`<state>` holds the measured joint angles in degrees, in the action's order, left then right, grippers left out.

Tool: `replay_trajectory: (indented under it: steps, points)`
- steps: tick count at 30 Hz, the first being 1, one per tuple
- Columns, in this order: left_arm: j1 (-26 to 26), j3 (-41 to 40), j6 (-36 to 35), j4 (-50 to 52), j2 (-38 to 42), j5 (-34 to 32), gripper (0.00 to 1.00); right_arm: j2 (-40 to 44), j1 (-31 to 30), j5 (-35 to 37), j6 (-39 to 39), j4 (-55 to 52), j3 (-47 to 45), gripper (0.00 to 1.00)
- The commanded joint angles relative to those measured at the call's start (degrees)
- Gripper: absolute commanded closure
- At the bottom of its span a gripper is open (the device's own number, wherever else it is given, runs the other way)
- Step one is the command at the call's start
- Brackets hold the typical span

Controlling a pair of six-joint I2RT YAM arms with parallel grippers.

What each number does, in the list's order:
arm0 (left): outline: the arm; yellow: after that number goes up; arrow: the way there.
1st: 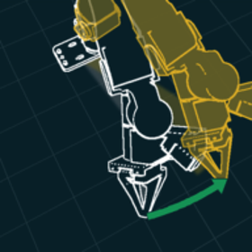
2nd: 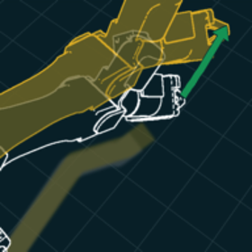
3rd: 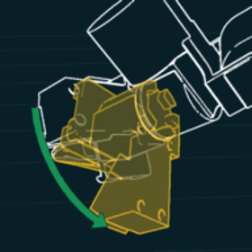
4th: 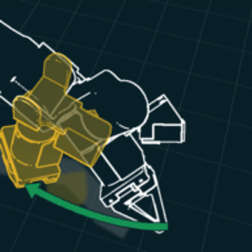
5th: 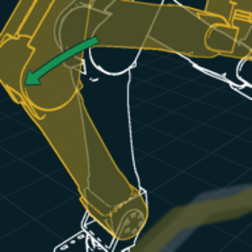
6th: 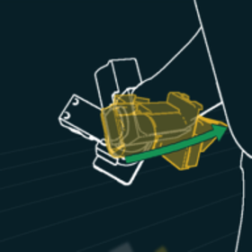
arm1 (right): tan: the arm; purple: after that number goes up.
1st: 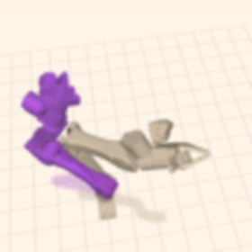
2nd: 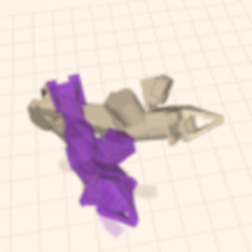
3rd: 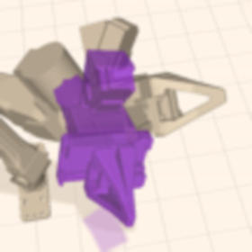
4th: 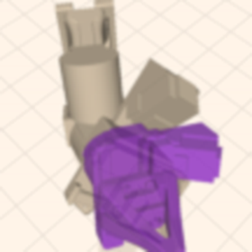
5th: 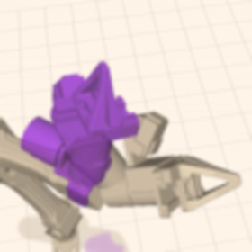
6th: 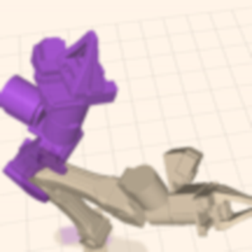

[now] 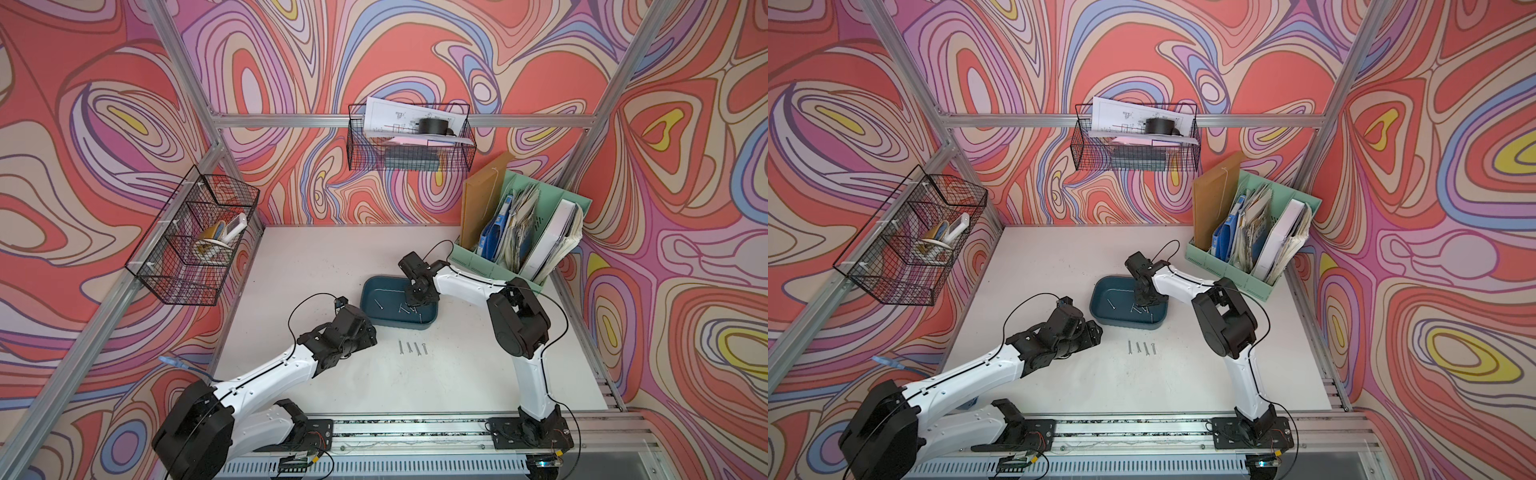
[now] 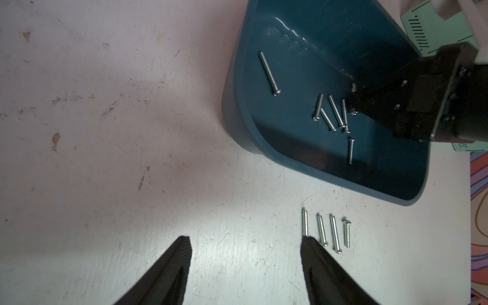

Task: Take out the screws from the storage box
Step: Pick up the screw from the storage box, then place the screw at the center of the board.

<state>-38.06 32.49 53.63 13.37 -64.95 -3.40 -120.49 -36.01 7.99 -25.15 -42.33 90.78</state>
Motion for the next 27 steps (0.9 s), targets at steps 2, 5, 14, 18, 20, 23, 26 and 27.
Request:
replay_trajectory:
  steps: [2, 5, 14, 18, 20, 23, 26, 27]
  points:
    - [-0.26, -0.89, 0.08, 0.82, 1.62, -0.05, 0.28, 8.06, 0.06, 1.8, 0.55, -2.22, 1.44, 0.99]
    - [-0.26, -1.03, 0.08, 0.69, 1.85, 0.4, 0.28, 11.36, -0.01, 1.77, 0.46, -3.51, -0.13, 0.99]
    - [-0.37, -0.76, -0.64, 0.09, 1.3, 2.24, 0.28, 26.54, -1.98, 3.36, -4.89, -8.58, -14.02, 0.99]
    - [-0.74, -0.61, -0.55, -0.85, 0.16, 3.35, 0.29, 34.14, -4.47, 3.43, -9.4, -10.93, -21.42, 0.99]
    - [-1.04, -0.52, -0.38, -1.23, -0.37, 3.45, 0.29, 37.29, -6.24, 3.29, -11.52, -10.88, -24.54, 0.98]
    - [-1.44, -0.5, 0.02, -1.92, -1.32, 3.59, 0.29, 39.39, -8.06, 1.48, -13.88, -8.13, -29.68, 0.98]
    - [-1.57, -0.5, 0.4, -2.2, -1.73, 3.69, 0.29, 38.21, -9.4, 0.49, -14.58, -3.77, -33.31, 0.98]
    - [-1.61, -0.5, 0.51, -2.2, -1.59, 3.73, 0.29, 37.45, -9.52, -0.06, -14.54, -1.92, -34.31, 0.98]
